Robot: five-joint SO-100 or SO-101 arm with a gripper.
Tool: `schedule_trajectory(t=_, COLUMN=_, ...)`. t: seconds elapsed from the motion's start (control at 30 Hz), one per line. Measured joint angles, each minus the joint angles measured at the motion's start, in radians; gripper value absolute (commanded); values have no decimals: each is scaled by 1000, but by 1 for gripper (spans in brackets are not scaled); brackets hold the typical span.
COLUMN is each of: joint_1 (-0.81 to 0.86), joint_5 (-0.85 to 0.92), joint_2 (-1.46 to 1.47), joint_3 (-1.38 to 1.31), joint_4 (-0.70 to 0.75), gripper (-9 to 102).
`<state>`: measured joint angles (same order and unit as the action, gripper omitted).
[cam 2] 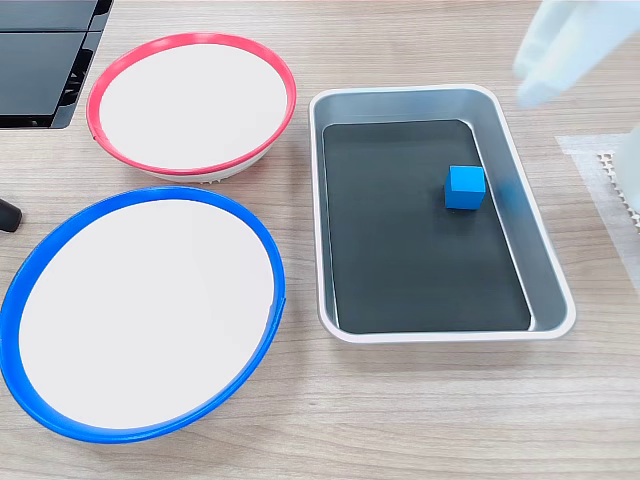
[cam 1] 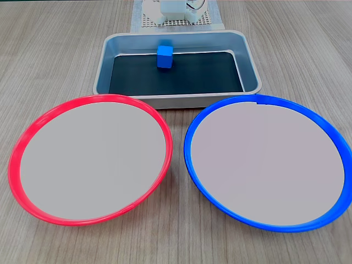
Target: Move a blue block from tray to blue dish
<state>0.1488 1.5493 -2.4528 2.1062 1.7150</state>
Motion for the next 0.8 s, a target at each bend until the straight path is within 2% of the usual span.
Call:
schedule_trajectory(t=0.13, joint_1=21, joint_5=158, joint_2=126, joint_3=23, joint_4=-21, gripper=20)
schedule_trajectory(t=0.3, joint_1=114, joint_5=325, joint_2=245, joint_3=175, joint_4=-278, gripper=25)
schedule_trajectory(t=0.43, joint_1=141, joint_5=371, joint_2=321, joint_3=250, joint_4=-433, gripper=26)
schedule_trajectory(t=0.8, joint_1=156, joint_5=383, joint_2=400, joint_3=314, joint_4=-565, gripper=25)
